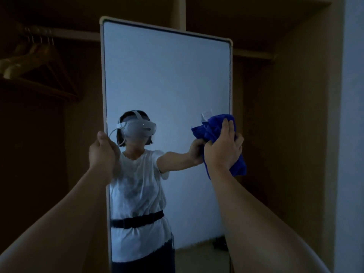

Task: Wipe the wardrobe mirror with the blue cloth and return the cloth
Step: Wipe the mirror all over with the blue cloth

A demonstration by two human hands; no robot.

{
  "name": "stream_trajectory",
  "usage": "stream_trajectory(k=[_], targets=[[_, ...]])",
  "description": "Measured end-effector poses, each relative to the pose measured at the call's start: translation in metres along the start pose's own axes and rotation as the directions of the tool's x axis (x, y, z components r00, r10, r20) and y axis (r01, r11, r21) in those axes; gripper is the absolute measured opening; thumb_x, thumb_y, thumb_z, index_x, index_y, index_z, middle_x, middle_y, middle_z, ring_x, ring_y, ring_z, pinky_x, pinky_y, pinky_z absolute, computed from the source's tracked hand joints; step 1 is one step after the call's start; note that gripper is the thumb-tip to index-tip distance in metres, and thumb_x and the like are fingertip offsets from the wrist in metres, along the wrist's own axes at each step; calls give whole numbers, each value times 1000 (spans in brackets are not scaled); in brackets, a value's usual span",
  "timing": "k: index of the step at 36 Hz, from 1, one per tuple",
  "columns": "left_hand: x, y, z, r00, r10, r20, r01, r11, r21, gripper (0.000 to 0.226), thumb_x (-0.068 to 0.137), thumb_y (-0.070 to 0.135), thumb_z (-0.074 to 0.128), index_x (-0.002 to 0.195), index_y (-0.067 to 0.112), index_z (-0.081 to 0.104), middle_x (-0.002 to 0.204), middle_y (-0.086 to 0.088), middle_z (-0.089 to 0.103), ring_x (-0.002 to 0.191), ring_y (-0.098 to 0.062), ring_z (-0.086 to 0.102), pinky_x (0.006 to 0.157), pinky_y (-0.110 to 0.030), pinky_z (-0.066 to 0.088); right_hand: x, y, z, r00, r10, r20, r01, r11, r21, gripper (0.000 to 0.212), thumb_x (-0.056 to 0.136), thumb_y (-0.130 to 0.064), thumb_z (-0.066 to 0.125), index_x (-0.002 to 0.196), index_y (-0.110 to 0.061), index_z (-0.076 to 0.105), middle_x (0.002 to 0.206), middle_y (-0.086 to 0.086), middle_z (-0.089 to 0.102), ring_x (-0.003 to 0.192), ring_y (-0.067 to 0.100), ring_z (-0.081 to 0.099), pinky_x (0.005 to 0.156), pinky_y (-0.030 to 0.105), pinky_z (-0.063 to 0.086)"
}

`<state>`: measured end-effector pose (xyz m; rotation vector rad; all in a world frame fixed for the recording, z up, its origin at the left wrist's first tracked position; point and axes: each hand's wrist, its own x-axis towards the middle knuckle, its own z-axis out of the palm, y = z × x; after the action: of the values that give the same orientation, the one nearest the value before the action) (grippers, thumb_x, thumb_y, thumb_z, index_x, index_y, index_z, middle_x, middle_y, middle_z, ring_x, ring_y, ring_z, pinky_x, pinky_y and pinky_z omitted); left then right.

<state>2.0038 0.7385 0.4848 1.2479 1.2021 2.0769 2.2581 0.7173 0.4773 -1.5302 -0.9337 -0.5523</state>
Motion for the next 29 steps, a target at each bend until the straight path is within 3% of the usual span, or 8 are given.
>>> stream_trajectory(k=[11,14,19,24,29], targets=[[10,-7,0,993,-108,37,110,993,-46,47,95,54,29,65,22,48,59,-2,51,55,-18,51,58,-29,43,-44,9,8,996,71,59,-72,997,5,82,78,-22,63,149,-22,22,155,-3,24,130,27,30,107,43,30],[8,-6,-3,985,-147,88,154,985,-80,47,95,55,30,66,22,48,53,1,45,44,-15,43,46,-25,36,-49,7,8,997,59,51,-60,998,5,83,77,-22,64,148,-20,23,154,-1,26,130,27,31,107,44,30],[-3,-10,-12,974,-179,140,188,981,-50,45,97,52,29,68,22,48,55,2,44,43,-12,38,39,-21,33,-48,0,8,997,63,50,-64,998,23,81,77,-22,64,148,-19,26,154,1,27,130,30,31,106,49,30],[-13,-23,-21,974,-158,164,148,987,70,48,98,50,26,63,22,44,64,-3,45,56,-16,41,55,-28,35,-44,-24,8,994,-104,19,104,994,27,79,75,-21,64,146,-17,29,151,2,32,128,32,33,105,49,29],[-24,-53,-33,956,-204,211,174,973,152,55,95,57,22,75,16,53,67,-6,49,59,-15,45,54,-27,36,-46,-58,11,967,-256,-1,256,966,33,80,70,-19,63,144,-15,33,150,3,34,123,33,37,101,51,33]])
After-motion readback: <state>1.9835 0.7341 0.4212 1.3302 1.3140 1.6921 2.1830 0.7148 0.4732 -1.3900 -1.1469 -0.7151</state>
